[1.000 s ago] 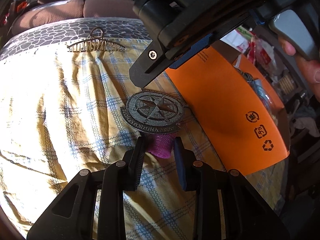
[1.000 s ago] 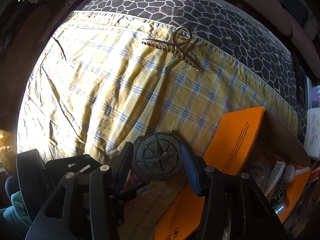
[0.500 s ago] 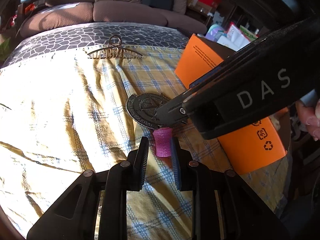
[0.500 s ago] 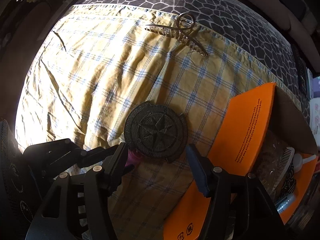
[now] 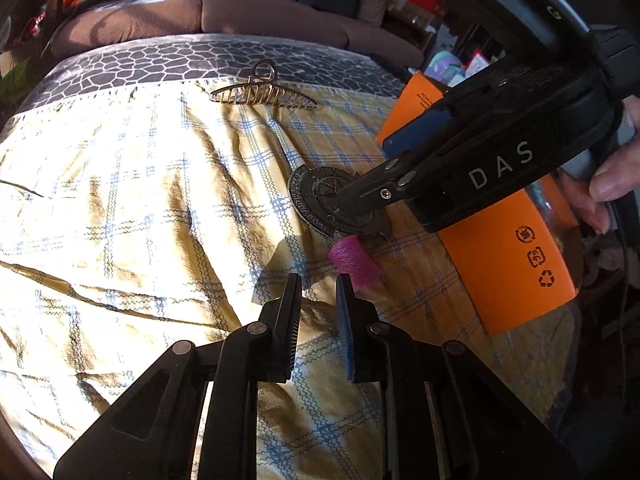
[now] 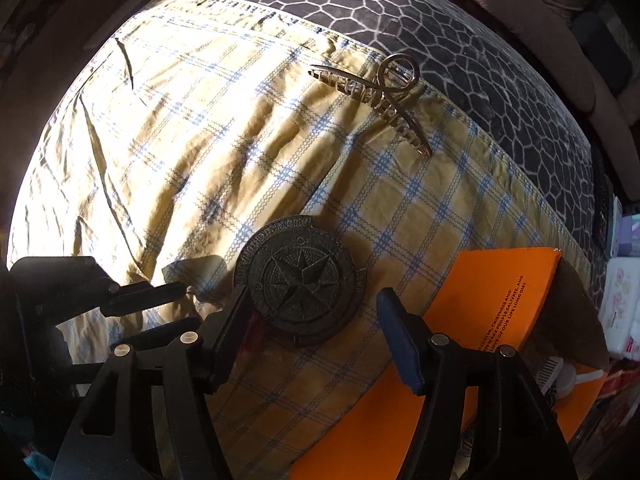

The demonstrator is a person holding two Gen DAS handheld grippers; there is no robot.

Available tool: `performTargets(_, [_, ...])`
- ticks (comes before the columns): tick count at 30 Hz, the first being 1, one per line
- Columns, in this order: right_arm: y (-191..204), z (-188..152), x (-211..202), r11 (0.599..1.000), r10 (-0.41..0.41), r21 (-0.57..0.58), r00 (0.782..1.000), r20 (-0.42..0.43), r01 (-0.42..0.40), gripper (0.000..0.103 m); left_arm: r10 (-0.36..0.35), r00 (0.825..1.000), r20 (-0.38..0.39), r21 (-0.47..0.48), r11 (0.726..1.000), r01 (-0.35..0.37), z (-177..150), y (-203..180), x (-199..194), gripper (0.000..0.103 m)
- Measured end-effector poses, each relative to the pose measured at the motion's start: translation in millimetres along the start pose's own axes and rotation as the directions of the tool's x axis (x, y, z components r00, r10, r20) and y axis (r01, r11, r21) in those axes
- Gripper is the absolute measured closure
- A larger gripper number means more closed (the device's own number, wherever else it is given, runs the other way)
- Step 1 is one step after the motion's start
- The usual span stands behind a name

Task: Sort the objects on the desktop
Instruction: 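Close the left tool on the pink roller while the right tool grasps the round coaster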

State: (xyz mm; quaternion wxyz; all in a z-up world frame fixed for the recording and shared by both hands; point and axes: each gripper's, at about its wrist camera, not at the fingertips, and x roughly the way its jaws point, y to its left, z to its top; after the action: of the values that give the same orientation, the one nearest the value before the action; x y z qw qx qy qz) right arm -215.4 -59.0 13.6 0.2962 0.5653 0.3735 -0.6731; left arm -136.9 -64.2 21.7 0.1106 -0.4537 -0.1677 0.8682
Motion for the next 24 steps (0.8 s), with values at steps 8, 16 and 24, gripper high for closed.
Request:
performTargets(8, [7.4,13.3,19.0,0.999,0.021,-0.039,1.0,-0.017,-0.022,0.022,-0.016,1.0,-0.016,-0.01,1.0,0.016,-2.5,-1.8,-3.6,0.083])
performTargets(16, [14.1,20.7,39.4,0.995,-0.036,-0.094,0.999,-0.03,0.033,0.016,-0.012,1.0,-0.021,-0.007,1.0,0.012,-4.5,-0.5,-4.0,0.081])
performTargets(24, [4.1,21.2,28.2,0.998,0.031,-0.059,0.999,0.017,-0.03,0.039,-0.012,1.0,-0.021,0.0,1.0,0.012,-0.2,-9.0,0.4,0.072])
